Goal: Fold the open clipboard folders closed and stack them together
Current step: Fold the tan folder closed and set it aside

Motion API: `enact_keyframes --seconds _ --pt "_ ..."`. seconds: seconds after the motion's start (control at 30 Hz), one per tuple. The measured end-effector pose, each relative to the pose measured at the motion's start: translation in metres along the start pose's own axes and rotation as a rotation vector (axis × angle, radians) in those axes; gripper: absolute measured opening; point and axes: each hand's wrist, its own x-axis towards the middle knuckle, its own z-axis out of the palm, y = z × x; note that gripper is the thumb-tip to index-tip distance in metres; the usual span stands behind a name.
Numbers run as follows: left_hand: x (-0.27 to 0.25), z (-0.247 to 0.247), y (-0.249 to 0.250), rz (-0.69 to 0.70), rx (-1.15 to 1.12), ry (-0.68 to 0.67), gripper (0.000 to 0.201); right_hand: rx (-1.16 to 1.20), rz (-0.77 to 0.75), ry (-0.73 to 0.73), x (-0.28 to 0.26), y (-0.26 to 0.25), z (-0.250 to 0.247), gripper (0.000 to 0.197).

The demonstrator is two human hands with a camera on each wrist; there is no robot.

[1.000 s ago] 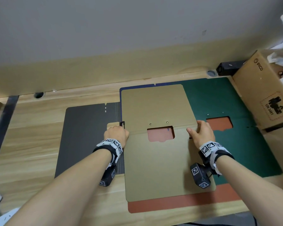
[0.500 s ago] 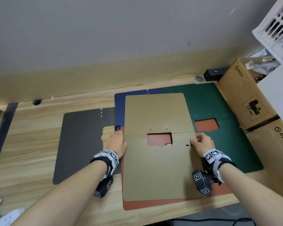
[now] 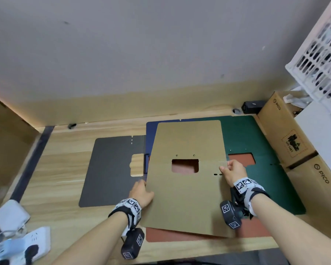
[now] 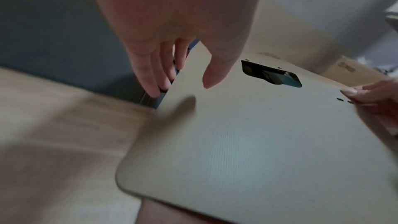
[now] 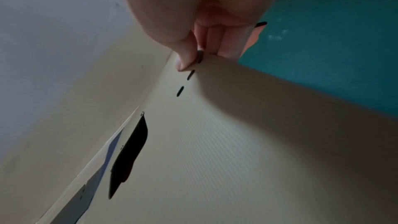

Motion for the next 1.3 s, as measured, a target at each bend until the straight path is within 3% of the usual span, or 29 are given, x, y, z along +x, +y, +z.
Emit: enact_keyframes --seconds 0.1,0.23,0.33,0.43,0.53,0.57,0.67,0.9,0.97,1.03,1.1,1.2,1.3 --pt "-0.014 0.009 -0.008 -0.164 -0.181 -0.034 0.050 -0.036 -0.014 0.001 -0.006 -0.004 -0.002 0.031" --pt "-0.021 0.006 -0.010 -0.337 -0.598 -0.020 0.030 -0.095 0.021 -0.065 -0.020 0.003 0.002 0.017" --pt "-0.026 -0.008 -0.010 -0.305 -0.605 0.055 0.009 -0.111 0.026 -0.121 -0.030 0.014 0.010 0.013" --pt "-0.029 -0.032 -0.018 -0.244 -0.514 0.179 0.028 -0.103 0.020 -0.285 -0.037 0.020 0.015 0.018" --pt "-0.035 -0.068 -0.024 -0.146 -0.527 0.252 0.011 -0.133 -0.084 -0.425 -0.058 -0.004 0.005 0.006" --pt "-0.035 -0.080 -0.025 -0.117 -0.528 0.264 0.011 -0.157 -0.151 -0.439 -0.061 -0.012 0.001 0.013" --pt "-0.039 -0.118 -0.019 -0.051 -0.558 0.287 0.012 -0.168 -0.312 -0.366 -0.064 -0.036 -0.011 0.029" --pt "-0.018 -0.185 -0.013 -0.020 -0.647 0.219 0.012 -0.138 -0.513 0.073 -0.081 -0.124 -0.052 0.031" --pt "-0.010 -0.197 -0.011 -0.032 -0.659 0.196 0.014 -0.123 -0.639 0.148 -0.077 -0.142 -0.063 0.042" --pt "0.001 -0.206 -0.012 -0.044 -0.615 0.174 0.036 -0.166 -0.828 0.155 -0.071 -0.157 -0.072 0.051" --pt "-0.003 -0.217 -0.005 -0.041 -0.559 0.153 0.042 -0.146 -0.944 0.142 -0.070 -0.174 -0.080 0.041" --pt "-0.028 -0.239 0.021 -0.018 -0.489 0.148 0.040 -0.148 -0.880 0.114 -0.074 -0.205 -0.090 0.035" --pt "-0.049 -0.261 0.045 0.032 -0.480 0.054 0.047 -0.309 -0.878 0.094 -0.085 -0.238 -0.097 0.035"
